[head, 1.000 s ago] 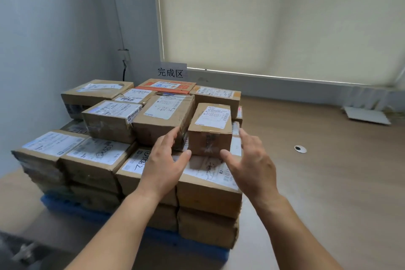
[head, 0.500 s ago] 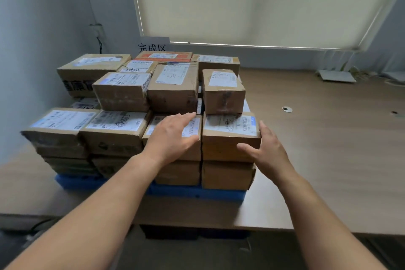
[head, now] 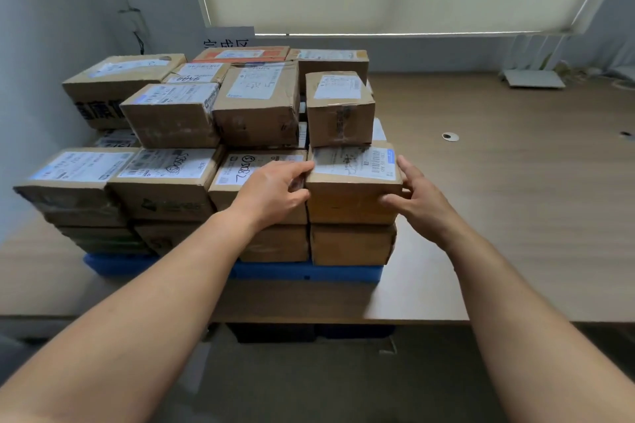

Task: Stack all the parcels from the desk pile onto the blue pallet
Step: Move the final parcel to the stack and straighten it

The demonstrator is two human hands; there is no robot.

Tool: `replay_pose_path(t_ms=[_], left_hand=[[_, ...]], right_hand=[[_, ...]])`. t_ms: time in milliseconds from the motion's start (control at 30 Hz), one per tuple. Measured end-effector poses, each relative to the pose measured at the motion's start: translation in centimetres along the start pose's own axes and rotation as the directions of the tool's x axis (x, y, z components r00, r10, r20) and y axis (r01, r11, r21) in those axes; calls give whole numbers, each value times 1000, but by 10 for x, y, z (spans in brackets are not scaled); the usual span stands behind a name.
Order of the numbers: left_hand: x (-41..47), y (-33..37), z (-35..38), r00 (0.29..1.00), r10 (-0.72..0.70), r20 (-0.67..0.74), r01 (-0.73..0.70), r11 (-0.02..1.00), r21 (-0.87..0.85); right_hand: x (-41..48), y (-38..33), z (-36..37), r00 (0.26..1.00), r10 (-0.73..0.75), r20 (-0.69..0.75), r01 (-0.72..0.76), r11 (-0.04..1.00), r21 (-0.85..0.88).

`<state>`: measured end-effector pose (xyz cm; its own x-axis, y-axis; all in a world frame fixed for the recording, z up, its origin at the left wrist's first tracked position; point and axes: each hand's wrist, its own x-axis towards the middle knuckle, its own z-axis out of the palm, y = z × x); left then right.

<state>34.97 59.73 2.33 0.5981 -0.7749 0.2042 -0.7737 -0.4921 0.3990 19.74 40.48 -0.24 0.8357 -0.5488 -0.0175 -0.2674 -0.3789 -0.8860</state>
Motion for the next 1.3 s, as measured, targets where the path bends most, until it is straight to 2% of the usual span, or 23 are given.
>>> replay_pose_path(t_ms=[200,300,467,733,1000,1067,1167,1233,1300], left_hand=[[-6,-3,5,998,54,-34,-54,998,-10],[-6,-3,7,996,72,-45,-73,997,-3],[-8,-5,10,997,69,-46,-68,998,6],[-8,-8,10,997,60,-41,-59,998,21],[-11,-8,7,997,67,-31,-67,998,18],[-20,-6,7,992,83,-93,-84,996,-4],[-46,-10,14,948,129,-291,-150,987,-52],[-72,-15,23,912,95,-400,-150,983,-108],[-98,-23,33,908,-10,-418,-85,974,-209]], right_hand=[[-6,9,3,1000,-11,4,11,1000,17],[-9,19,5,998,66,21,-66,998,10],[-16,44,21,973,230,12,-227,965,-130],[-16,51,37,988,142,-68,-153,964,-219],[-22,44,45,976,189,-104,-209,950,-231],[-32,39,46,965,167,-205,-230,911,-342],[-59,27,57,941,45,-336,-214,846,-488],[-75,18,72,957,-21,-291,-155,808,-568],[-83,9,91,983,-39,-178,-85,764,-639]])
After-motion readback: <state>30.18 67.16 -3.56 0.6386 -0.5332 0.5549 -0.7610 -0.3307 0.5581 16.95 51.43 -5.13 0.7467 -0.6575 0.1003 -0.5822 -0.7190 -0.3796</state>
